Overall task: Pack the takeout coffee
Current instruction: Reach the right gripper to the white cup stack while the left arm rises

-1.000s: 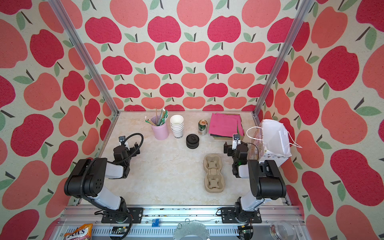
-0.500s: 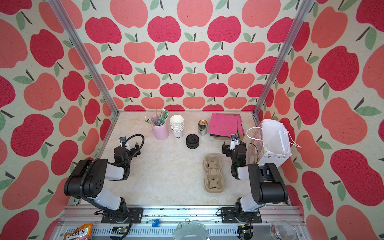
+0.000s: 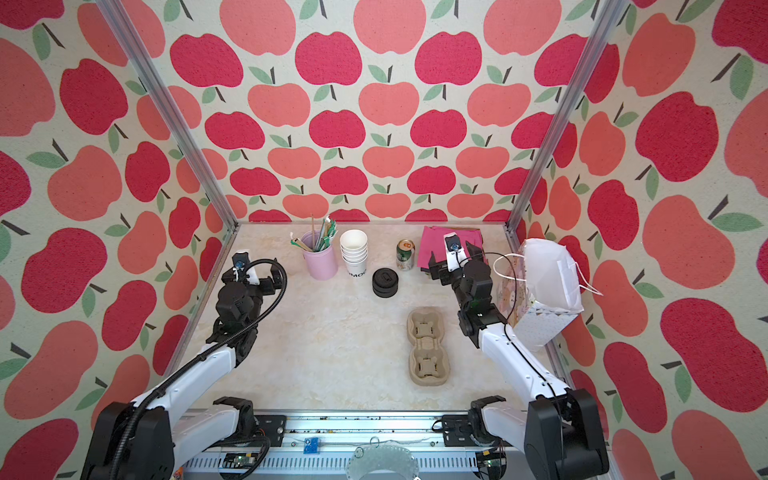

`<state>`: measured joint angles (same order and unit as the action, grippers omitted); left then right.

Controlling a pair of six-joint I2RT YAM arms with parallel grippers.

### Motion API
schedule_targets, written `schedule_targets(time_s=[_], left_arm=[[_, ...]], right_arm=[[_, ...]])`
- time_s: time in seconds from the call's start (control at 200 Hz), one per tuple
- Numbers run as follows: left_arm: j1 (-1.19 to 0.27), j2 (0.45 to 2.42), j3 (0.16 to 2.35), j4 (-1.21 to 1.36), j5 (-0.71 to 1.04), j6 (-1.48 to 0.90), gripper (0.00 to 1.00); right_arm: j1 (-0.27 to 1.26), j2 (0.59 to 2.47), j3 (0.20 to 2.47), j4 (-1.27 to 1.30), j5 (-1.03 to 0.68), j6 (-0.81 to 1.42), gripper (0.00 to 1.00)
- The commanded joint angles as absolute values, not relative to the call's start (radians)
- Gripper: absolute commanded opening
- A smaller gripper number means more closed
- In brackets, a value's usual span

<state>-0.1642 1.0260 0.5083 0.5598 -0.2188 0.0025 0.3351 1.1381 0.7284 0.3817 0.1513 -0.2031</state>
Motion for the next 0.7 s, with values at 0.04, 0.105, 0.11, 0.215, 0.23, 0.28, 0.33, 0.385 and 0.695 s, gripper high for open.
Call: schedule_targets(time_s=[0.04,0.105,0.11,0.215,0.23,0.28,0.33,0.385,0.695], left_arm=[[-0.168,0.95,0.618,0.183,0.01,-0.142,0.99],[-0.173,0.933,0.648,0.132,0.083,-0.167,0.99],[-0.173,0.932,0.65,0.129,0.087,-0.169,0.99],[-0.193,0.914,0.678,0.078,0.154,-0.189,0.99],[-0.197,0.912,0.681,0.074,0.161,-0.189,0.99],[-0.212,0.908,0.688,0.066,0.187,-0.186,0.99],[-0.221,0.909,0.698,0.058,0.217,-0.181,0.99],[-0.233,0.917,0.709,0.052,0.242,-0.179,0.99],[-0.296,0.995,0.708,0.09,0.278,-0.199,0.99]], right_arm=[[0.385,1.136,0.879,0.071,0.01,-0.133,0.99],[0.42,1.168,0.953,0.001,-0.03,-0.135,0.99],[0.422,1.171,0.956,-0.006,-0.031,-0.135,0.99],[0.462,1.259,1.116,-0.17,-0.069,-0.099,0.98],[0.468,1.272,1.14,-0.193,-0.074,-0.091,0.97],[0.488,1.32,1.217,-0.264,-0.079,-0.071,0.96],[0.509,1.372,1.298,-0.329,-0.071,-0.051,0.94],[0.524,1.426,1.379,-0.386,-0.068,-0.021,0.91],[0.57,1.791,1.907,-0.695,-0.146,0.129,0.75]])
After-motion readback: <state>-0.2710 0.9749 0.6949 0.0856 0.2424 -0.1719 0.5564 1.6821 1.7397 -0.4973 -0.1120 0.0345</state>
